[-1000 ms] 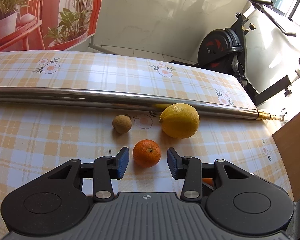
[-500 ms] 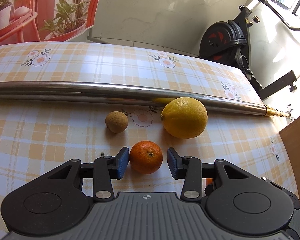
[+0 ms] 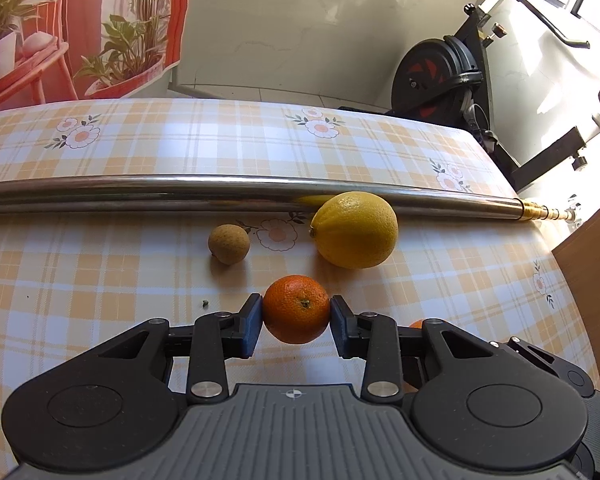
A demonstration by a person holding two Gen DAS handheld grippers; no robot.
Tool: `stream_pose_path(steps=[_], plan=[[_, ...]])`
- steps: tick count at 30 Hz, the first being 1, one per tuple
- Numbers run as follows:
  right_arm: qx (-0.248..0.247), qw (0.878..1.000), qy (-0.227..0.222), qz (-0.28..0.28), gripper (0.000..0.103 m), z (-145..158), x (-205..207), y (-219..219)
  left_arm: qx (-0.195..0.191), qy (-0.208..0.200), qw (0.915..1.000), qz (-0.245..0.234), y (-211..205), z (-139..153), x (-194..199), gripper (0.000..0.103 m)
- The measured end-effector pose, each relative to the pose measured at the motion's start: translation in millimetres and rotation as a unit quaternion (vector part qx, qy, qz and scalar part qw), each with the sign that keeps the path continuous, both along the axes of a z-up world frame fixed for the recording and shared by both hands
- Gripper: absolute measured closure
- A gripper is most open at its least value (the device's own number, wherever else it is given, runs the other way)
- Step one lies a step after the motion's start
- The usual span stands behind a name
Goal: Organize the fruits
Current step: 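Grasp another orange mandarin on the table with the left gripper, then carry both held mandarins over the white plate with both grippers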
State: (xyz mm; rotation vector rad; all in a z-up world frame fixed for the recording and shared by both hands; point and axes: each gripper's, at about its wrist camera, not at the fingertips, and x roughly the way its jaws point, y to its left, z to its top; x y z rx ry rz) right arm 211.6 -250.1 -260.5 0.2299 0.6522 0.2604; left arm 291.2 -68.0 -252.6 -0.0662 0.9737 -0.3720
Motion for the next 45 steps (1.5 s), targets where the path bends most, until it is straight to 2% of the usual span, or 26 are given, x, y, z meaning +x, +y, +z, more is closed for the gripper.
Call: stream_pose_path(steps=[5, 9, 16, 22, 30, 45], plan=[[-0.007, 1.000, -0.004, -0.006, 0.067, 1, -3, 1, -0.009, -0.006, 0.9999, -0.003, 12, 20, -22, 0.065], [-0.023, 1.000, 0.012, -0.011, 0.067, 6, -7, 6, -0.011, -0.022, 0.9997, 0.001, 27, 35, -47, 0.065], [0.000, 1.000, 0.015, -0.019, 0.067, 30, -37, 13, -0.032, -0.018, 0.9993, 0.003, 59, 46, -93, 0.065], [0.002, 1.000, 0.023, -0.010, 0.067, 44, -58, 29, -0.014, -0.027, 0.9995, -0.005, 78, 45, -129, 0.065], [0.002, 1.000, 0.028, 0.005, 0.067, 58, -83, 53, -0.036, -0.007, 0.9993, -0.004, 102, 31, -162, 0.065], [0.000, 0.999, 0.035, 0.023, 0.067, 66, -104, 68, -0.044, 0.016, 0.9988, -0.012, 100, 18, -176, 0.065]])
